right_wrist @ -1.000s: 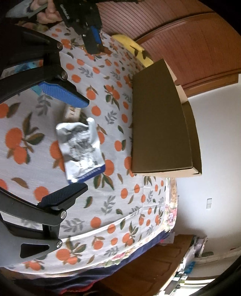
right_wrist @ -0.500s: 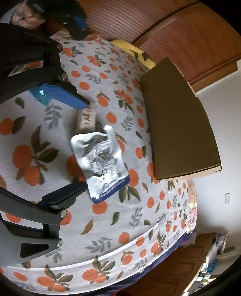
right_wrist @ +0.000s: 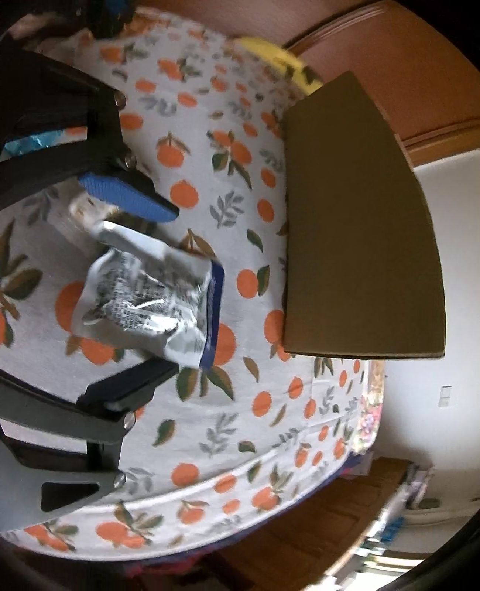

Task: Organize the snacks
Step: 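Grasp the gold wrapper with left tool while right tool grasps blue-edged silver packet, then carry both held snacks into the cardboard box and open both tools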

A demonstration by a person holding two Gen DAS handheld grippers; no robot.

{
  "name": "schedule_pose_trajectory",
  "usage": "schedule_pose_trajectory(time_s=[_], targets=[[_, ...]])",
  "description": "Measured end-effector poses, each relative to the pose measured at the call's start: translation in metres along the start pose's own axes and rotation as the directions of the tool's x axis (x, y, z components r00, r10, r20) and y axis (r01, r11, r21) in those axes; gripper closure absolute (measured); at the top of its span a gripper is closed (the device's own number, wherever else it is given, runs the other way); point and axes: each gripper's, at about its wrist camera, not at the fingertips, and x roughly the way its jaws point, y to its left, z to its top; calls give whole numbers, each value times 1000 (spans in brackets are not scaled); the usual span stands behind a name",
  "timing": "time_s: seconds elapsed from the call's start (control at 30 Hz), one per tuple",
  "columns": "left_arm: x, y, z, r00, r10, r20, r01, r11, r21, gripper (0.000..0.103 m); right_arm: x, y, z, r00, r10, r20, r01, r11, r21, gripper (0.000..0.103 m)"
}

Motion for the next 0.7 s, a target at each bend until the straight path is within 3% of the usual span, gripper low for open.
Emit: schedule_pose_trajectory(time_s=[0.07, 0.33, 0.7], targets=[[0, 1, 0, 1000, 0, 1, 0, 1000, -3, 85, 3, 3, 1, 999, -46, 1, 46, 998, -38, 38], [0, 0, -1, 1000, -2, 0, 2, 1000, -1, 85, 1, 7, -5, 998, -61, 4, 61, 994, -87, 39], [1, 0, -1, 1000, 0, 1, 0, 1000, -5, 85, -7, 6, -11, 1000, -4, 14, 5, 997, -82, 41]])
